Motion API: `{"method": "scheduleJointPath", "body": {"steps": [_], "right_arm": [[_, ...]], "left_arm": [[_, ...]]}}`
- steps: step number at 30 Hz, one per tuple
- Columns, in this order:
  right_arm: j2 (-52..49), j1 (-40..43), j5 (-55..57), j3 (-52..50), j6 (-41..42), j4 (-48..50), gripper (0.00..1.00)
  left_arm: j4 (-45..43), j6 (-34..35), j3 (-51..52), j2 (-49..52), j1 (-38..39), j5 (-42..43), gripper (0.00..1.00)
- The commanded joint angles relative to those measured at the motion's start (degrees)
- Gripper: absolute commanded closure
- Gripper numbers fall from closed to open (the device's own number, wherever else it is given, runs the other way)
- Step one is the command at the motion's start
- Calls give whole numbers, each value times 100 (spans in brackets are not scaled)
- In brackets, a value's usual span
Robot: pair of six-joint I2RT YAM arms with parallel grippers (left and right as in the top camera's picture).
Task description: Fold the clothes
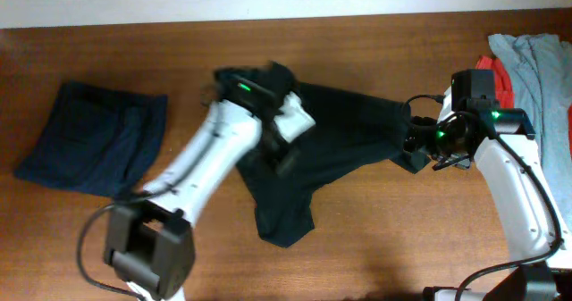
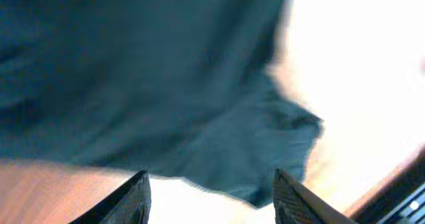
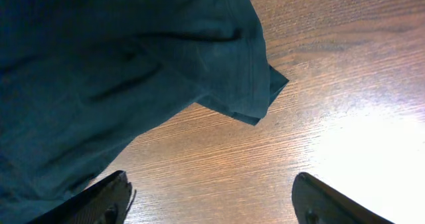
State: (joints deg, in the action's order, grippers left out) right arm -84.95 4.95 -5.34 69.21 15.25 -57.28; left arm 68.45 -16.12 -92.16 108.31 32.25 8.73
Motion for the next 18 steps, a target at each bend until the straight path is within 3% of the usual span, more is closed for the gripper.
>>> {"method": "scheduleJointPath", "body": {"steps": [1,9,14,18], "right_arm": [[-20,179,114,22,343,9,13],[-20,1333,-374,22,472,-94,12],[-20,1499,-608,22,341,-122,13],[-20,1499,-629,22,321,-122,13]], "left_arm": [[-240,-286,595,-96,863,-260,41],[-798,109,1585,-20,1759,-354,39],[-1344,221,2009,55,1764,-398,21],[-1397,232,2033,435,1764,-365,14]]}}
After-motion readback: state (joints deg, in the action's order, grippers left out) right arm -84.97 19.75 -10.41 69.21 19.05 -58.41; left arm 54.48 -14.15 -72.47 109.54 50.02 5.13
